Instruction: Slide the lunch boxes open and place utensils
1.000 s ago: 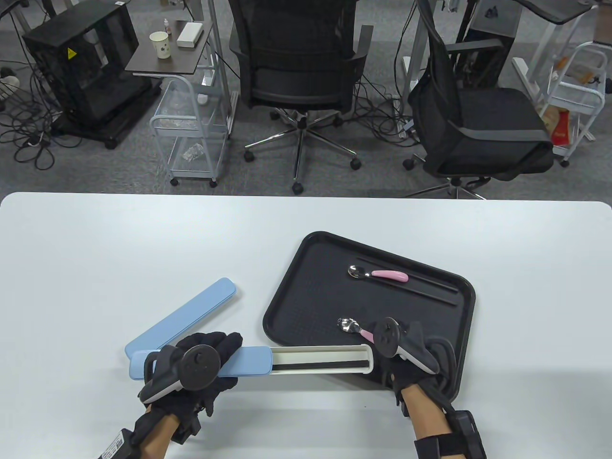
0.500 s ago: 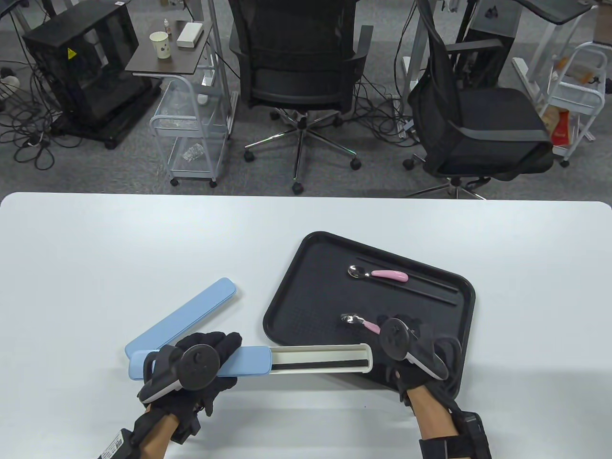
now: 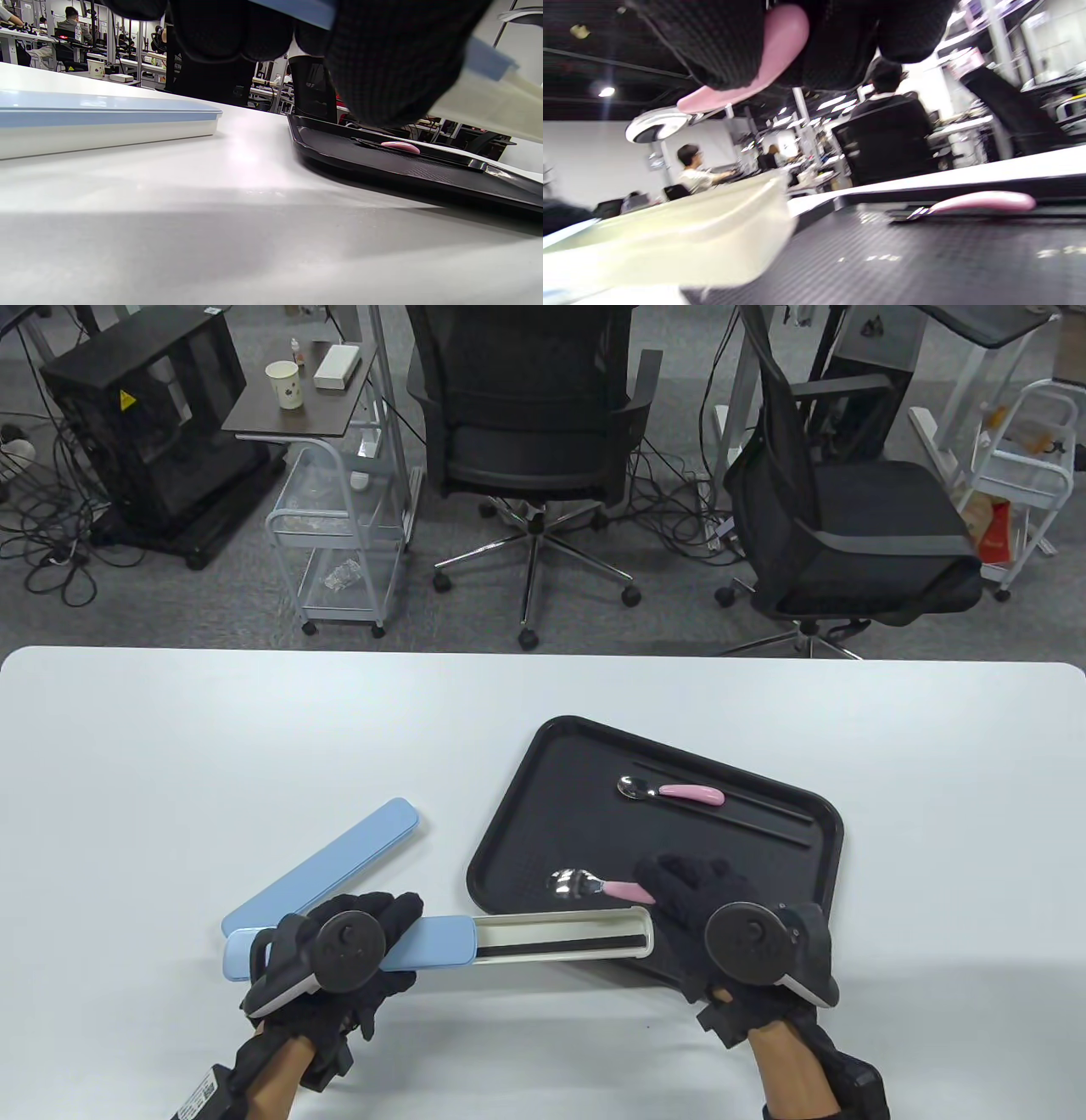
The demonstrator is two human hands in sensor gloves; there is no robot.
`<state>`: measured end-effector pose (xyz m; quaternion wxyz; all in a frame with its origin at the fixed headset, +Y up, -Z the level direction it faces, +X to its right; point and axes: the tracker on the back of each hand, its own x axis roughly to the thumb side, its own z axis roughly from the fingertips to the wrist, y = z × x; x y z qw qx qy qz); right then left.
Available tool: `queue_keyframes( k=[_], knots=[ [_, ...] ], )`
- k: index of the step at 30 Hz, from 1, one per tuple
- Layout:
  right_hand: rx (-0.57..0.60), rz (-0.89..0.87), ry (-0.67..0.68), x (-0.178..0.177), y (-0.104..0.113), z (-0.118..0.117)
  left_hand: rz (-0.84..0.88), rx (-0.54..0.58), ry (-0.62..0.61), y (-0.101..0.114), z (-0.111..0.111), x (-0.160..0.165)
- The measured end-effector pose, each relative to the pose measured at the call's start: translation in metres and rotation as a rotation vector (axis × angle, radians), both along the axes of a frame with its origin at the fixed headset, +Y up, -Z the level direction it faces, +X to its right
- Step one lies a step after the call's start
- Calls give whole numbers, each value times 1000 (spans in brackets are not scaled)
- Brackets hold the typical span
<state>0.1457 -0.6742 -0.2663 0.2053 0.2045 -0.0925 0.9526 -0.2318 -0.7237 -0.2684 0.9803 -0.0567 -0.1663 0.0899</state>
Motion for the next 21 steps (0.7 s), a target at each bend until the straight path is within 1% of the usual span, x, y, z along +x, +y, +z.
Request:
queue_keyframes(
  k=[3, 7, 21],
  knots=[
    [-14, 71, 45, -15, -4, 2, 2, -5, 5, -1, -1, -2],
    [-27, 106, 73, -27, -10, 3, 2, -4, 3, -1, -1, -1],
    [129, 284, 79, -79, -18, 23, -21, 14, -36, -1, 3, 8]
  ],
)
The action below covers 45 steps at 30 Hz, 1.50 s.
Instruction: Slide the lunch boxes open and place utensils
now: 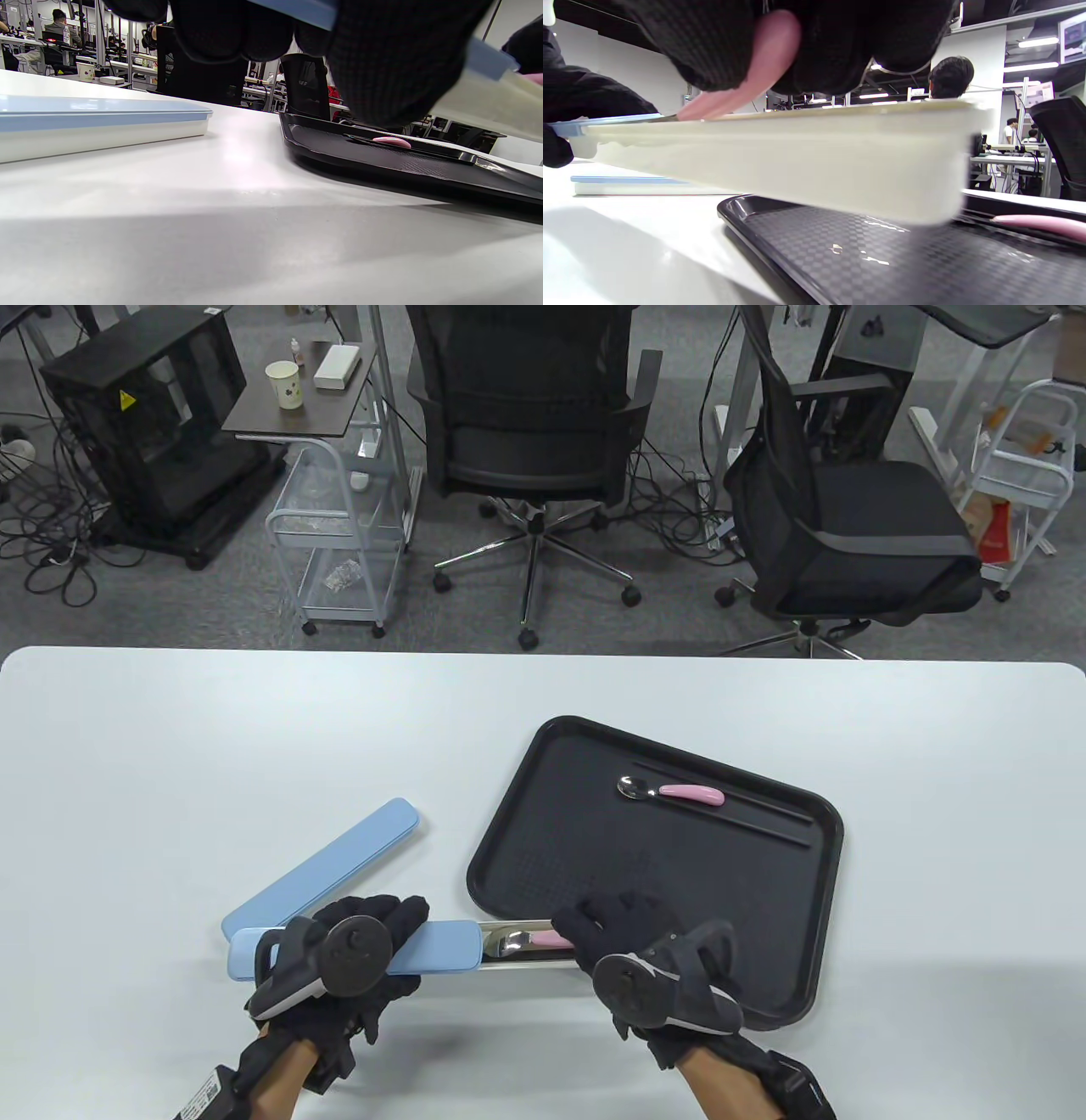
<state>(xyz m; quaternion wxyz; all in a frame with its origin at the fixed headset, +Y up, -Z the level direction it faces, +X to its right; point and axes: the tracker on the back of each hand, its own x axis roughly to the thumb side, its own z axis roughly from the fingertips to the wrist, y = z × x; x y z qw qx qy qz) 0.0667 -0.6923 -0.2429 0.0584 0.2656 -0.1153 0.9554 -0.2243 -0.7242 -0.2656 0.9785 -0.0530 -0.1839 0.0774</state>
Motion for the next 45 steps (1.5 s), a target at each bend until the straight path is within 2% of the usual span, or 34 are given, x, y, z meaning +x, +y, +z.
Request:
queue_keyframes(
  k=[10, 17, 23, 27, 33, 38, 45],
  knots=[
    [-7, 44, -17, -6, -1, 1, -1, 0, -15, -1, 1, 4],
    [38, 81, -51, -4, -1, 1, 15, 0, -12, -1, 1, 2],
    [19, 59, -56, -1, -2, -2, 8, -7, -6, -2, 0, 1],
    [-38, 14, -70, 8, -2, -6, 21, -13, 11, -2, -2, -4],
    [-96, -85, -218, 47, 1, -21, 38, -20, 60, -3, -6, -15],
    [-196, -110, -293, 72, -8, -35, 51, -27, 96, -4, -10, -24],
    [-326, -213, -199, 58, -17, -36, 42, -28, 92, -4, -10, -23]
  ],
)
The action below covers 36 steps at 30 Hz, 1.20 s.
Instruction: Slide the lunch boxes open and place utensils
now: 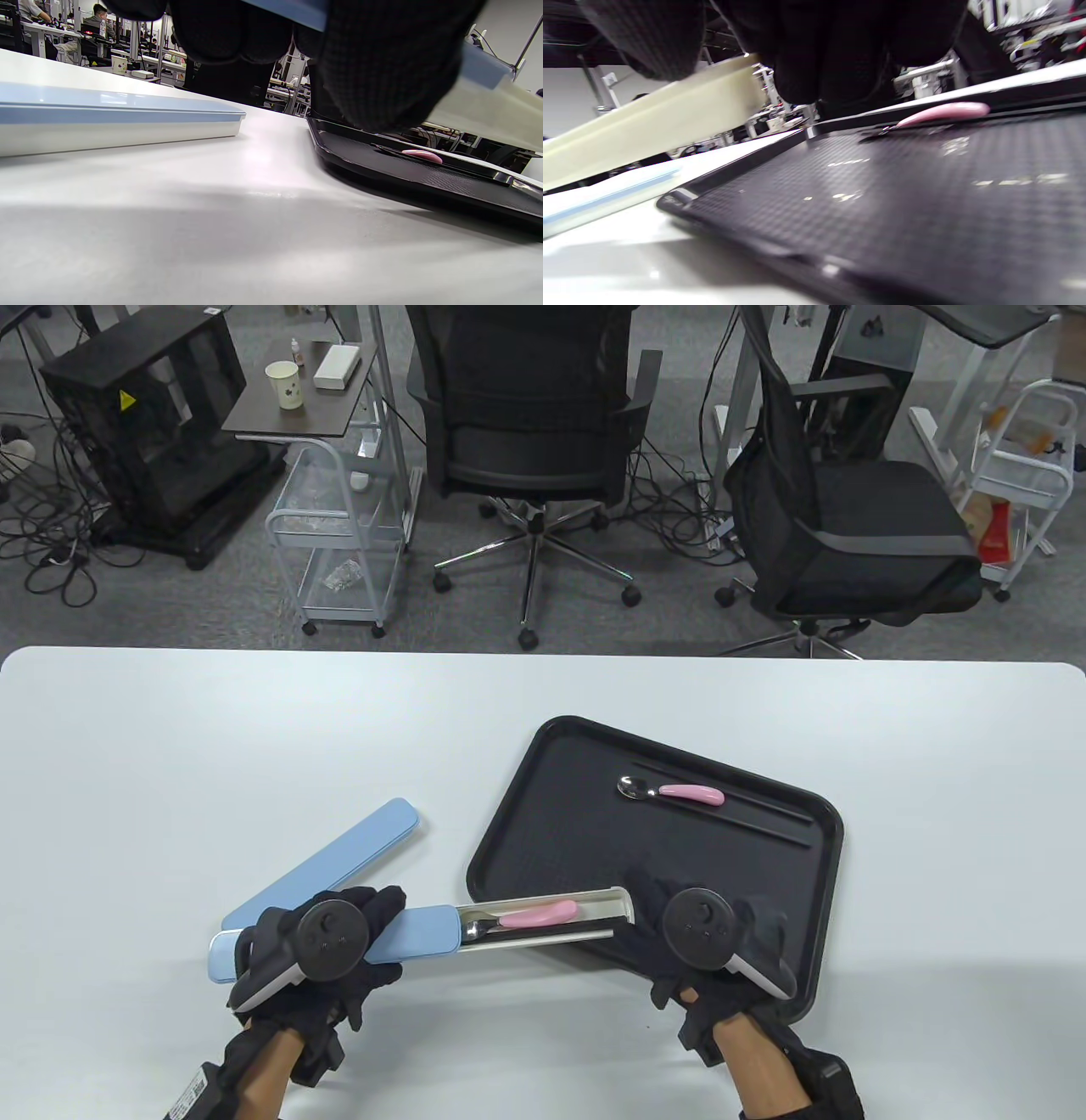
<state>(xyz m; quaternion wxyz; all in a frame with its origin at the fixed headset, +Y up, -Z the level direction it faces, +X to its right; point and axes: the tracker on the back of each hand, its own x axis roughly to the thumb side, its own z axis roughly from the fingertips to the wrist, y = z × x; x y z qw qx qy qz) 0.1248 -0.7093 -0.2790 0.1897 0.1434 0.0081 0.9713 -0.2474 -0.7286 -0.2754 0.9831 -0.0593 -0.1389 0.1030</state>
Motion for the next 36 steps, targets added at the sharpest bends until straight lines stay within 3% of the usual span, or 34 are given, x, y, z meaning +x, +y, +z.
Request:
queue_keyframes(
  k=[5, 11, 18, 21, 23, 26, 29, 36],
  knots=[
    [53, 90, 38, -21, 1, 8, -27, 23, -1, 2, 3, 3],
    [24, 17, 182, -51, -2, 19, -46, 43, -51, 4, 10, 19],
    [107, 78, 250, -89, 5, 43, -71, 121, -95, 13, 23, 37],
    [95, 38, 319, -97, 3, 48, -59, 131, -118, 14, 26, 43],
    [27, -58, 413, -104, 1, 52, -40, 124, -133, 12, 28, 50],
    [92, 34, 413, -105, 1, 54, -64, 138, -114, 13, 29, 49],
    [44, -68, 389, -102, 3, 52, -32, 113, -101, 12, 26, 46],
    [183, 64, 282, -88, 7, 48, -75, 43, -34, 0, 13, 35]
  ],
)
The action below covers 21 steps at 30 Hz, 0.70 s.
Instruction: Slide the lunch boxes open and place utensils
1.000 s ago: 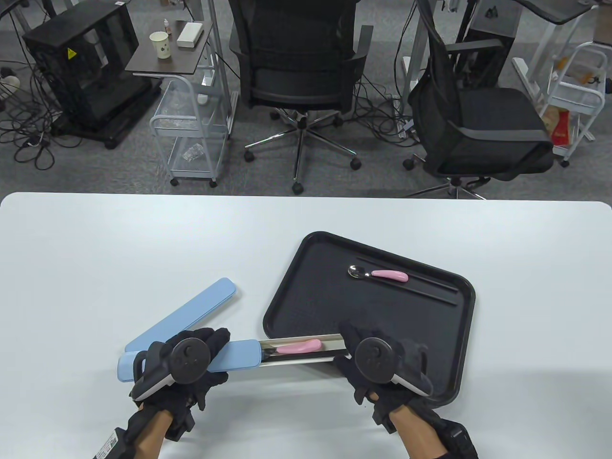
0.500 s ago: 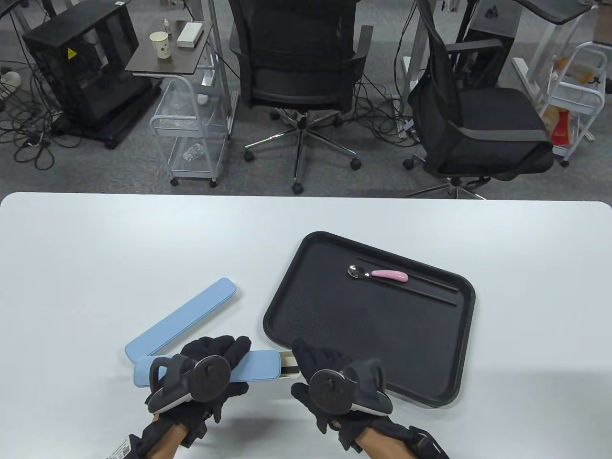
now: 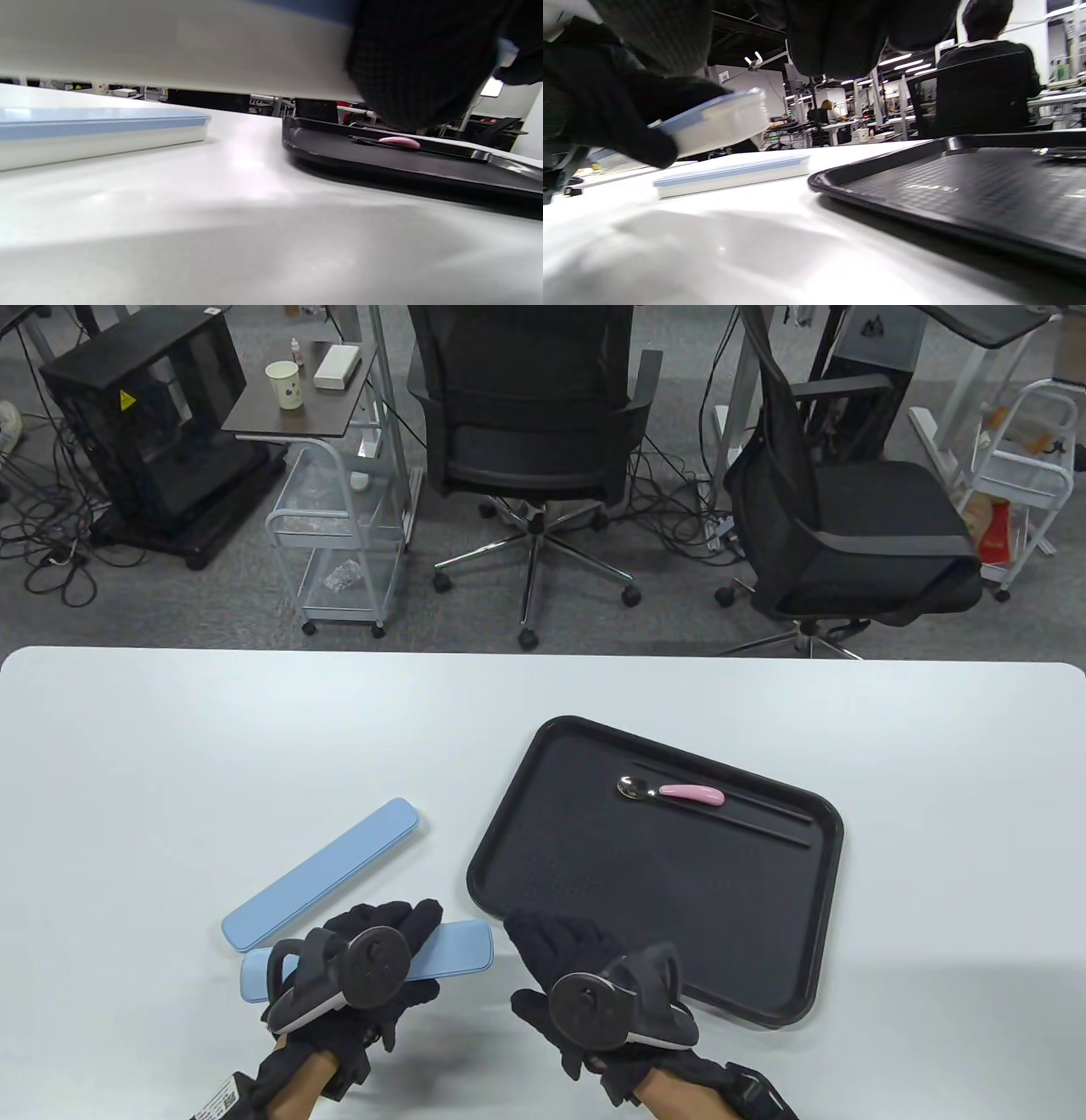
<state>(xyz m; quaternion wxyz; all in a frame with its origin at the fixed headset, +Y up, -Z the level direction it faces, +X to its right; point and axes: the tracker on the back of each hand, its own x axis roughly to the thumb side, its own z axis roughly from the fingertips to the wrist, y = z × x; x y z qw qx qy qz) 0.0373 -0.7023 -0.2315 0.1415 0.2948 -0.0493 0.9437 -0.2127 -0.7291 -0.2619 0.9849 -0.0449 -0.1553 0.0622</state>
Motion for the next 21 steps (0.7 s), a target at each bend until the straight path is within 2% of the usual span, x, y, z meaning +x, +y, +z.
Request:
queue_keyframes(
  k=[8, 21],
  knots=[
    [25, 24, -85, 18, -2, -11, -41, -115, 78, -20, -15, -15],
    [18, 43, -114, 24, -1, -15, -138, -224, 76, -46, -25, -11]
  ],
)
